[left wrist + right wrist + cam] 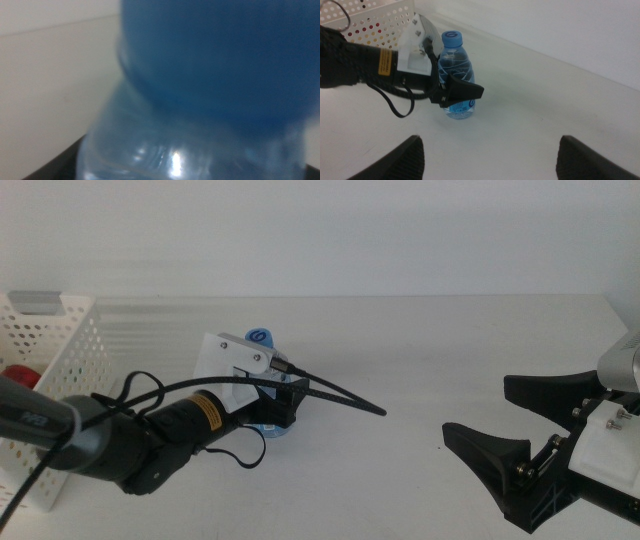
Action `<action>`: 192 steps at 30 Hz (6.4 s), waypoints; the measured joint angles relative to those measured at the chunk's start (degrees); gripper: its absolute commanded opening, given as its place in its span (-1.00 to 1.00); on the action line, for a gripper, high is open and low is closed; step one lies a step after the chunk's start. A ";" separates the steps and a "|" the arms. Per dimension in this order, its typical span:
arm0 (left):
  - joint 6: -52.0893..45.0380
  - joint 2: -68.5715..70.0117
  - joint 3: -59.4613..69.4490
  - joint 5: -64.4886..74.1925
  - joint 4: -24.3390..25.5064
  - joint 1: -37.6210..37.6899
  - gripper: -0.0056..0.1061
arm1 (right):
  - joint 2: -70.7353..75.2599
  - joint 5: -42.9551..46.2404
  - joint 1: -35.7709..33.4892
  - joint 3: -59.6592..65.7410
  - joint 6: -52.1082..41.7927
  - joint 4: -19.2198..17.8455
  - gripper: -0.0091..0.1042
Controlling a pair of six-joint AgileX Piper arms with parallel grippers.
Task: Use arms to grab the bottles and put them into the dustbin to the left of the table.
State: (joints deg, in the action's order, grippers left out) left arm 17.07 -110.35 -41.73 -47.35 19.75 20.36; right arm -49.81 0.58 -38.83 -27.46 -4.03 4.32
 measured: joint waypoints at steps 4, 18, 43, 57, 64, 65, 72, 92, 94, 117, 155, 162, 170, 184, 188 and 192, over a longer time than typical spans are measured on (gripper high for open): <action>0.00 -2.41 0.00 -3.42 0.05 -0.04 0.65 | 0.00 0.00 0.00 0.00 0.00 0.00 0.39; 2.22 -0.38 3.86 -6.39 0.00 -0.04 -0.99 | 0.00 -0.04 0.00 0.00 0.00 0.00 0.39; 3.06 34.43 -10.51 59.25 4.04 -0.04 -0.99 | 0.00 -0.11 0.00 0.00 0.00 0.00 0.39; -4.62 34.50 -27.81 86.21 -2.06 -1.10 -0.99 | 0.00 -0.17 0.00 0.00 0.00 0.00 0.39; -24.33 33.31 -35.81 97.27 -20.22 -13.78 -0.99 | 0.00 -0.17 0.00 0.00 0.00 0.00 0.39; -26.60 32.83 -36.92 98.87 -21.98 -16.02 -0.99 | 0.00 -0.17 0.00 0.00 0.00 0.00 0.39; -34.16 28.04 -43.21 110.43 -24.38 -27.85 -0.99 | 0.00 -0.17 0.00 0.00 0.00 0.00 0.39; -35.73 8.30 -46.20 112.81 -23.32 -39.88 -0.99 | 0.00 -0.17 0.00 0.00 -0.06 0.00 0.39; -35.86 6.58 -46.20 112.49 -23.25 -39.91 -0.99 | 0.00 -0.17 0.00 0.00 -0.06 0.00 0.39; -37.66 -0.22 -46.81 109.61 -23.29 -39.82 0.72 | 0.00 -0.17 0.00 0.00 -0.21 0.00 0.39; -28.47 34.95 -52.33 109.89 -33.81 -21.17 0.72 | 0.00 -0.17 0.00 0.00 -0.30 0.00 0.39; -28.47 36.74 -51.67 106.16 -35.66 -20.00 0.72 | 0.00 -0.17 0.00 0.00 -0.40 0.00 0.39; -28.29 49.47 -35.15 76.71 -26.69 -10.15 0.72 | 0.00 -0.17 0.00 0.00 -0.37 0.00 0.39; -22.10 57.97 -19.16 62.10 -25.01 -7.87 0.72 | 0.00 -0.17 0.00 0.00 -0.42 0.00 0.39; -21.87 60.91 -16.78 62.13 -24.77 -7.87 0.72 | 0.00 -0.17 0.00 0.00 -0.42 0.00 0.39; -21.67 63.79 -14.62 61.92 -24.73 -7.87 0.72 | 0.00 -0.17 0.00 0.00 -0.42 0.00 0.39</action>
State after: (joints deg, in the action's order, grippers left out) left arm -4.60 -46.56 -56.36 14.58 -4.98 12.49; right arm -49.81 0.41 -38.83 -27.46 -4.44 4.32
